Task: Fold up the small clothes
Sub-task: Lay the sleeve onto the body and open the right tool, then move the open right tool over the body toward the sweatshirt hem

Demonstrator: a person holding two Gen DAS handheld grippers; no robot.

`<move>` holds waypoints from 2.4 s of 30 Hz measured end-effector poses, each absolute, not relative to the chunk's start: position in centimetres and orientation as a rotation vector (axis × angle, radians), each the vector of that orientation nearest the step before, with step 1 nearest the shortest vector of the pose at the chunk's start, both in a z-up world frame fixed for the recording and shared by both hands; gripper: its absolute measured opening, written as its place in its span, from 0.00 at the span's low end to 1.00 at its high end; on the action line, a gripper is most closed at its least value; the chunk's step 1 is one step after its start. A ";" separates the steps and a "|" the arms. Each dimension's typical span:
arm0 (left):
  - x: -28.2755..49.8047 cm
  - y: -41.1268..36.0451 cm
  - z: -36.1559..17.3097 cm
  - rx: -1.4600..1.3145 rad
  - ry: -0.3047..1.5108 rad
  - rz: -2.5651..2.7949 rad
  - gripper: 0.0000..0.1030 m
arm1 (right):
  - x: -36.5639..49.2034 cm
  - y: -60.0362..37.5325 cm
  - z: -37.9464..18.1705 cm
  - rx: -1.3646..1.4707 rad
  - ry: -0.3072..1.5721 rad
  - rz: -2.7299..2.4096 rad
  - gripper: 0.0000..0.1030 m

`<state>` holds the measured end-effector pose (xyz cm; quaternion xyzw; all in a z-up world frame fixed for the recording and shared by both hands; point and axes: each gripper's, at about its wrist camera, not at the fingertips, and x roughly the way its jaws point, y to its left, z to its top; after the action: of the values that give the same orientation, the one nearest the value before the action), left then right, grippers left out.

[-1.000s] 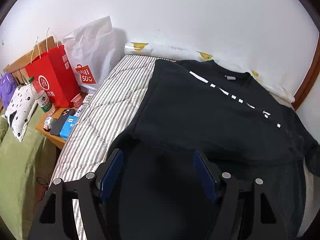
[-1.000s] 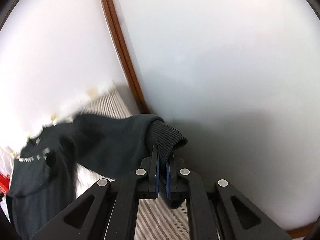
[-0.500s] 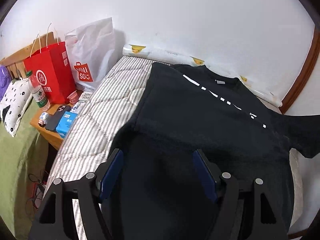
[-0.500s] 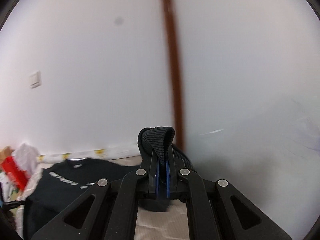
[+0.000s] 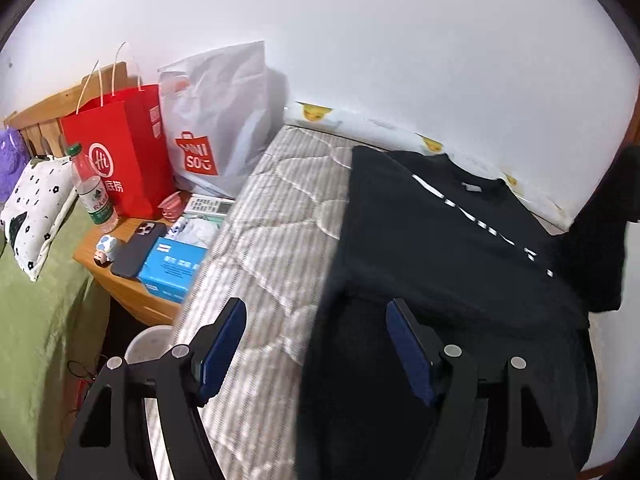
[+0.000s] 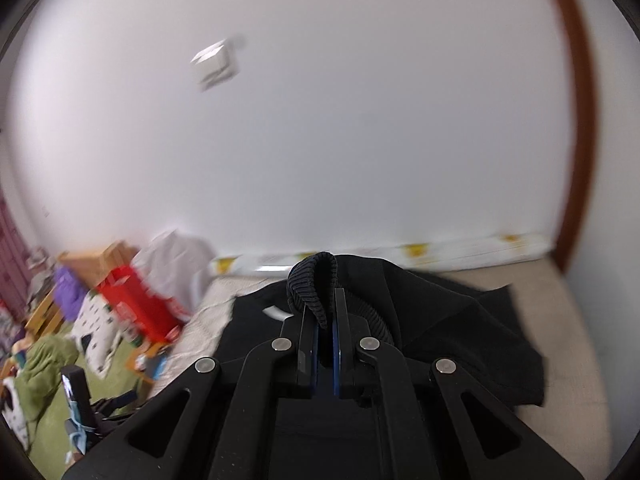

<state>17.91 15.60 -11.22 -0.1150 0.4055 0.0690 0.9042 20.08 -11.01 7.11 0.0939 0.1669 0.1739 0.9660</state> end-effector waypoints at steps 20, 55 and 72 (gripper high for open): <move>21.6 15.7 -13.6 -0.224 0.838 0.079 0.69 | 33.7 4.5 -5.0 0.122 0.573 0.597 0.63; 30.4 7.9 -16.2 -0.350 0.953 -0.127 0.67 | 27.3 -24.1 -15.5 0.034 0.569 0.016 0.63; 32.2 8.1 -12.6 -0.337 0.811 -0.206 0.06 | 27.6 -24.0 -15.0 0.023 0.526 0.067 0.11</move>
<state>32.20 8.06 -12.57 -0.1631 0.3920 -0.0996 0.8999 27.58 -24.04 -15.04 0.0114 0.2599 0.0332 0.9650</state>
